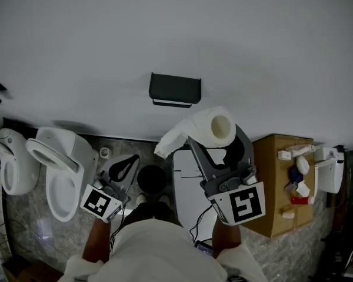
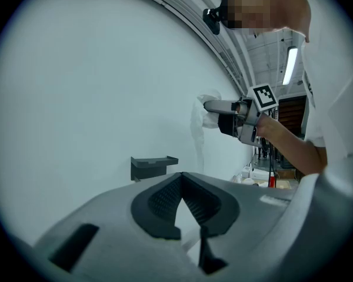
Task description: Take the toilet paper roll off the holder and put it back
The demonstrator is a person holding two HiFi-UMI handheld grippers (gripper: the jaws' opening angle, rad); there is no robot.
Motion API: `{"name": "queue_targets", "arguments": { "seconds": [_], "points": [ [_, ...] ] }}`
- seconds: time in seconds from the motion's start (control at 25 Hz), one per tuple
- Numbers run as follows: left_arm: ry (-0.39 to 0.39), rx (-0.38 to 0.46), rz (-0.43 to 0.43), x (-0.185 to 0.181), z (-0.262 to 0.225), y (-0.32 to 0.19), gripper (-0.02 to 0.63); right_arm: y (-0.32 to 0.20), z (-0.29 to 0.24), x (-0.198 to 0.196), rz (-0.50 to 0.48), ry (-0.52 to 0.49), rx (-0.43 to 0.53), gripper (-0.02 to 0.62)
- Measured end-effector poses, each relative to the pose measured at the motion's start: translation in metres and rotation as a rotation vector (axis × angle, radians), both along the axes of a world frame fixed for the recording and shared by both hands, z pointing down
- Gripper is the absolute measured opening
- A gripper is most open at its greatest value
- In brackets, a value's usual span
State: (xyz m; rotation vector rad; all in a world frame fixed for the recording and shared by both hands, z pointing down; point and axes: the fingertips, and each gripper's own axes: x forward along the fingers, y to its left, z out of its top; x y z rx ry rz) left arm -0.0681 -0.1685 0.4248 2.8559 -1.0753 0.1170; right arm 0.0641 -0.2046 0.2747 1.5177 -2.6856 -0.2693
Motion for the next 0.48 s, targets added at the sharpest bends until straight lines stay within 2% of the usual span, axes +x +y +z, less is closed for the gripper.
{"name": "queue_targets", "arguments": {
  "seconds": [0.48],
  "points": [
    [0.002, -0.003, -0.01, -0.001, 0.003, 0.004, 0.0, -0.063, 0.002, -0.011, 0.009, 0.014, 0.013, 0.278]
  ]
}}
